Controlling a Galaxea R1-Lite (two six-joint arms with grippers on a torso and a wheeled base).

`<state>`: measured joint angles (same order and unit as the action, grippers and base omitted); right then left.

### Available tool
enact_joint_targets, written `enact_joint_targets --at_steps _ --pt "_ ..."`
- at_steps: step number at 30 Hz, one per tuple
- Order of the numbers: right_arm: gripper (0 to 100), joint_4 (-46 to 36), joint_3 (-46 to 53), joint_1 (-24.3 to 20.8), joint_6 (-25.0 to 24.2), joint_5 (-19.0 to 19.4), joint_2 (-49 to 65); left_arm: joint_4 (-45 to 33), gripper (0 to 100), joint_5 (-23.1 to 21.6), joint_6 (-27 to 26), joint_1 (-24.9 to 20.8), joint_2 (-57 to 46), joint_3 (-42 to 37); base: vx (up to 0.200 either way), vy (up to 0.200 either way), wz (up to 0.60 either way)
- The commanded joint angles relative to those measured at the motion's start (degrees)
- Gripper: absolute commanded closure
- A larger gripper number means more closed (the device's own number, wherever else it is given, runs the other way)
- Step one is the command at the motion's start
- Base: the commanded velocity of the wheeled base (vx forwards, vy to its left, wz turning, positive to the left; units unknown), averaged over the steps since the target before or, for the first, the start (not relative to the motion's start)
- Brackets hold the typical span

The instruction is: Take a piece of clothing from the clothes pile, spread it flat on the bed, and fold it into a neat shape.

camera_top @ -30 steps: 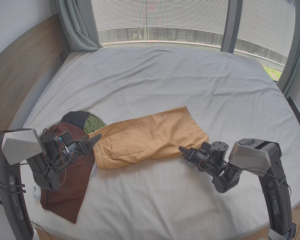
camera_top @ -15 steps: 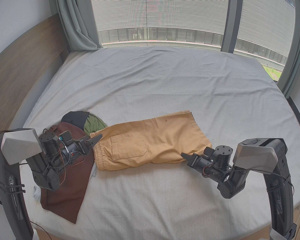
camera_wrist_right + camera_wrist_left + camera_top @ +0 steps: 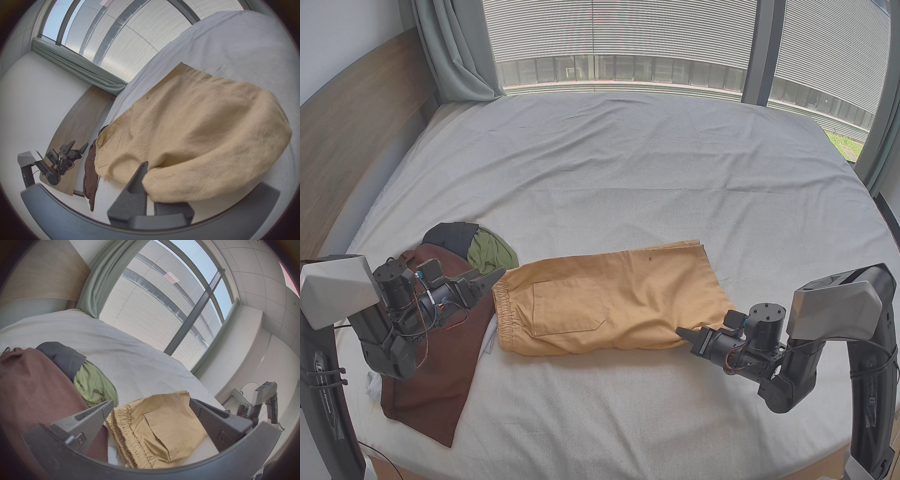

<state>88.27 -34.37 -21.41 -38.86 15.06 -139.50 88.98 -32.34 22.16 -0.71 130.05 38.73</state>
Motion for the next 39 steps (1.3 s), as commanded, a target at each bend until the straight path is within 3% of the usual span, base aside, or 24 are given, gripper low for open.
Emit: enact_joint_targets --at_steps 1,3,5,6,8,33,34,39 --pt "100 0.06 6.86 0.05 1.25 -0.29 5.38 0.05 0 -4.48 0.07 0.97 -2.08 -1.29 0.0 0.0 0.0" --pt "100 0.06 9.05 -0.04 1.33 -1.7 5.99 0.05 0 -8.0 0.25 1.41 -2.78 -1.99 0.0 0.0 0.0" --pt "100 0.06 9.32 -0.13 1.33 -1.87 5.99 0.05 0 -8.62 0.25 1.5 -2.87 -2.08 0.0 0.0 0.0" --pt "100 0.06 11.6 -1.01 1.16 -2.75 6.08 0.05 0 -11.69 0.69 1.67 -3.4 -2.96 0.0 0.0 0.0" --pt "100 0.15 13.62 -1.36 1.16 -2.75 6.34 0.05 0 -12.48 0.6 1.76 -3.49 -3.22 0.0 0.0 0.0" --pt "100 0.15 18.54 -0.74 3.53 -2.66 5.55 0.05 0 -12.39 -0.54 0.79 -3.49 -4.72 0.0 0.0 0.0" --pt "0 0.06 18.46 -0.74 3.53 -2.66 5.55 0.05 0 -12.39 -0.54 0.79 -3.4 -4.63 0.0 0.0 0.0" --pt "0 0.15 18.54 -1.27 3.62 -2.66 5.55 0.05 0 -12.39 -0.54 0.97 -3.14 -4.28 0.0 0.0 0.0"
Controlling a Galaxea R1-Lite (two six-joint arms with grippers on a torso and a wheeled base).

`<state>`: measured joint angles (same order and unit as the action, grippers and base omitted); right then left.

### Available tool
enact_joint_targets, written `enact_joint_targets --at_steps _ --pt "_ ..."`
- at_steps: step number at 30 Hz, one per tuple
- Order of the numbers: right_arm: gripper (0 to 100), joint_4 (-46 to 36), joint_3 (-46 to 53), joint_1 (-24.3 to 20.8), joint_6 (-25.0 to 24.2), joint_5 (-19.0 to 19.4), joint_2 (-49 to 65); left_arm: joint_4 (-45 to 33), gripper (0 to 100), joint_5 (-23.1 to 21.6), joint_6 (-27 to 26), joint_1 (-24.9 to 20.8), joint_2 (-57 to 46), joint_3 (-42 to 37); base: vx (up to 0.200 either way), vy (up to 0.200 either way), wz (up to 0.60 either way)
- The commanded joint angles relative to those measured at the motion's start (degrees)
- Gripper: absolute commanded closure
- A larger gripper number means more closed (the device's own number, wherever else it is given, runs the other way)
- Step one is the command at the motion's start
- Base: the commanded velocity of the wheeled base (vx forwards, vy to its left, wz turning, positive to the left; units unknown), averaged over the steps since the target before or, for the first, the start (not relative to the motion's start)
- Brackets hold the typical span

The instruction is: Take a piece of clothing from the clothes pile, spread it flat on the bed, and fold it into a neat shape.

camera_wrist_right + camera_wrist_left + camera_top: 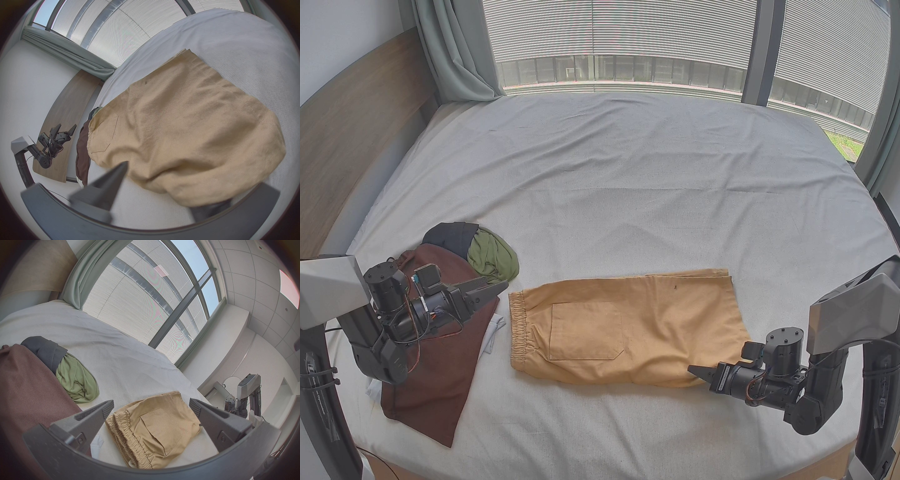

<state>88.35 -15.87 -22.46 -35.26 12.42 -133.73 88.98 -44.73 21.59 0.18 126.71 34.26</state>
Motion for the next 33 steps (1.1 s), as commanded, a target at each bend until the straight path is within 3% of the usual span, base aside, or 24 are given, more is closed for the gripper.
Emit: enact_joint_targets --at_steps 1,14,21,33 --pt "0 -0.02 0.23 -0.31 0.01 0.06 -0.21 0.05 0 -0.01 0.03 0.17 0.21 0.11 0.0 0.0 0.0" --pt "0 0.07 7.17 -2.07 4.85 3.22 2.16 0.05 0 -0.01 -0.06 0.26 -0.06 0.02 0.0 0.0 0.0" --pt "0 -0.02 10.25 -4.79 4.93 6.03 7.61 0.05 0 -0.01 -0.06 0.08 -0.23 -0.24 0.0 0.0 0.0" --pt "0 0.07 7.79 -4.97 4.85 6.91 13.67 0.05 0 -0.54 0.21 -0.36 -1.38 -1.3 0.0 0.0 0.0"
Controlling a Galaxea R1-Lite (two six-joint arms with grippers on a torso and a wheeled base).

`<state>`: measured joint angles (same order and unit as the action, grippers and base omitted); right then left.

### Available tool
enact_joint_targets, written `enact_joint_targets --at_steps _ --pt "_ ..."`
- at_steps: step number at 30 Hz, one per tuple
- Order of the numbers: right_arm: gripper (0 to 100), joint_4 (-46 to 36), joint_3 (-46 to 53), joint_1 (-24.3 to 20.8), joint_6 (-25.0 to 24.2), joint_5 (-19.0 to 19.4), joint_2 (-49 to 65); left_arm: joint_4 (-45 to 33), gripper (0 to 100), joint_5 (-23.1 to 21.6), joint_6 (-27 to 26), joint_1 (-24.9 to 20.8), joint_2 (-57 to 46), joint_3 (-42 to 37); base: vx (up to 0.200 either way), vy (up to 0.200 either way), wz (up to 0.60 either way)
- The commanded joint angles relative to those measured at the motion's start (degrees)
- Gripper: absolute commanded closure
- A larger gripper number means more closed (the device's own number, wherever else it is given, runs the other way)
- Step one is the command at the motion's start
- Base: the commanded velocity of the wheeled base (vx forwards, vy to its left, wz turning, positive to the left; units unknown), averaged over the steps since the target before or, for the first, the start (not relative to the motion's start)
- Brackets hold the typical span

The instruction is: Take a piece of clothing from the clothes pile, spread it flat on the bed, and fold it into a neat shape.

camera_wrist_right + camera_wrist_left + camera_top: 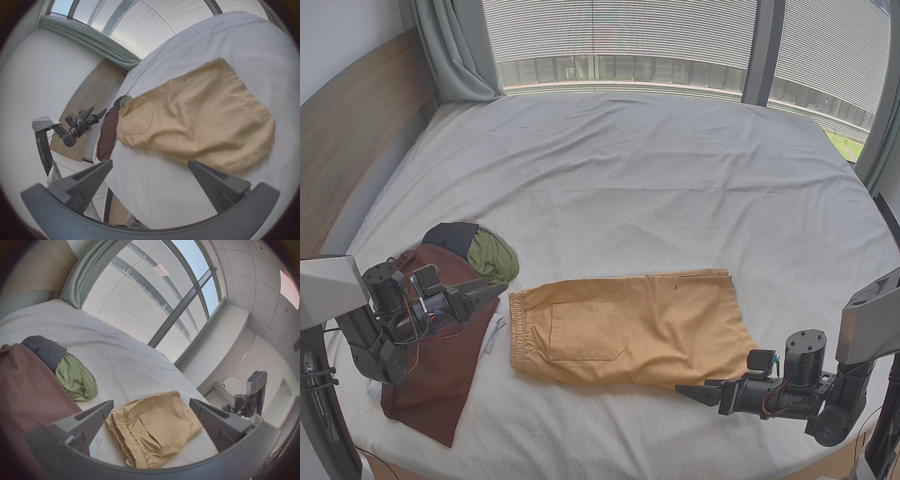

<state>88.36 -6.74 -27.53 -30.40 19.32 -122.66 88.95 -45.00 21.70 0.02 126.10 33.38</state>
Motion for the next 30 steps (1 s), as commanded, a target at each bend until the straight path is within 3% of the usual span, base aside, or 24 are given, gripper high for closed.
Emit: enact_joint_targets --at_steps 1,10,16,30 --pt "0 0.06 -1.87 0.19 -0.09 0.01 2.87 0.08 0 -0.27 0.1 -0.2 -0.77 -0.51 0.0 0.0 0.0" --pt "0 -0.03 -5.04 2.04 0.17 0.54 9.19 0.08 0 -1.23 -0.08 -0.73 -1.91 -2.97 0.0 0.0 0.0" --pt "0 -0.12 -4.77 4.24 5.27 5.9 11.66 0.08 0 -1.5 -0.17 -0.82 -1.73 -2.88 0.0 0.0 0.0" --pt "0 -0.03 -3.45 6.26 5.88 6.08 11.13 0.08 0 -0.8 0.8 -2.4 3.89 -1.39 0.0 0.0 0.0"
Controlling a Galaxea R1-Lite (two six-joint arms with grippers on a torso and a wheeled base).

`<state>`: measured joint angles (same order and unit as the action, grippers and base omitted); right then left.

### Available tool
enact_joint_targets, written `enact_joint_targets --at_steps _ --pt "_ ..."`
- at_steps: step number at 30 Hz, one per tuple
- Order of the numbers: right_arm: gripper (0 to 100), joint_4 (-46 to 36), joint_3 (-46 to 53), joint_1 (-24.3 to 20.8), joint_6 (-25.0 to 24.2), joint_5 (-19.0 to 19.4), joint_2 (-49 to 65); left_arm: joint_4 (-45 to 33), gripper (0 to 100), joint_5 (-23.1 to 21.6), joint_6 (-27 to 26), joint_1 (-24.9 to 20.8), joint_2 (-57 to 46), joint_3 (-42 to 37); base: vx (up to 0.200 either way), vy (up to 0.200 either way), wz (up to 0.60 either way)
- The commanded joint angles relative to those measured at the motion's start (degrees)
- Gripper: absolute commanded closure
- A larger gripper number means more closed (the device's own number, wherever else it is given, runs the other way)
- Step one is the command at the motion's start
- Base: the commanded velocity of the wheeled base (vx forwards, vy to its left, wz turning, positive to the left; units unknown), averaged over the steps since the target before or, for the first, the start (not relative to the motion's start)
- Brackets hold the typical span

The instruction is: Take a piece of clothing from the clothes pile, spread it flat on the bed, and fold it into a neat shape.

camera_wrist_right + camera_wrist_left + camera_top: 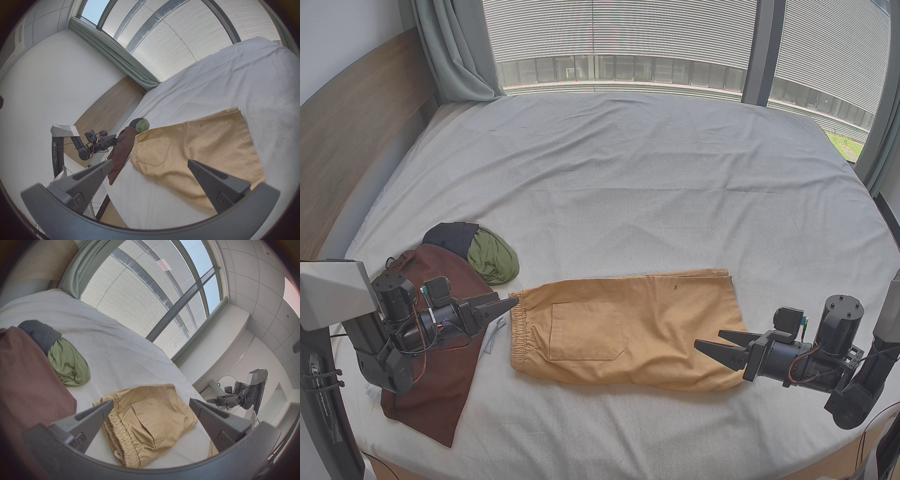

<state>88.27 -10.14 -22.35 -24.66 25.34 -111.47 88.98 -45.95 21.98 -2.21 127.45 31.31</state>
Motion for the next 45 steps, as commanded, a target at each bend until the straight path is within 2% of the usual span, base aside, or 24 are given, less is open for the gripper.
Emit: enact_joint_targets --at_steps 1,30,39,45 --pt "0 0.06 -0.05 1.16 0.14 0.06 -0.06 0.05 0 0.07 0.78 -0.25 2.8 0.69 0.0 0.0 0.0" --pt "0 0.06 -0.14 0.9 0.14 -0.03 -3.4 0.05 0 3.5 1.14 -1.48 12.91 0.95 0.0 0.0 0.0" --pt "0 0.06 -0.23 0.9 1.55 -0.12 -4.81 0.05 0 11.67 3.07 -4.47 17.13 3.76 0.0 0.0 0.0" --pt "0 0.06 -0.14 0.81 1.55 -0.12 -4.9 0.05 0 12.9 7.73 -6.49 17.13 4.11 0.0 0.0 0.0"
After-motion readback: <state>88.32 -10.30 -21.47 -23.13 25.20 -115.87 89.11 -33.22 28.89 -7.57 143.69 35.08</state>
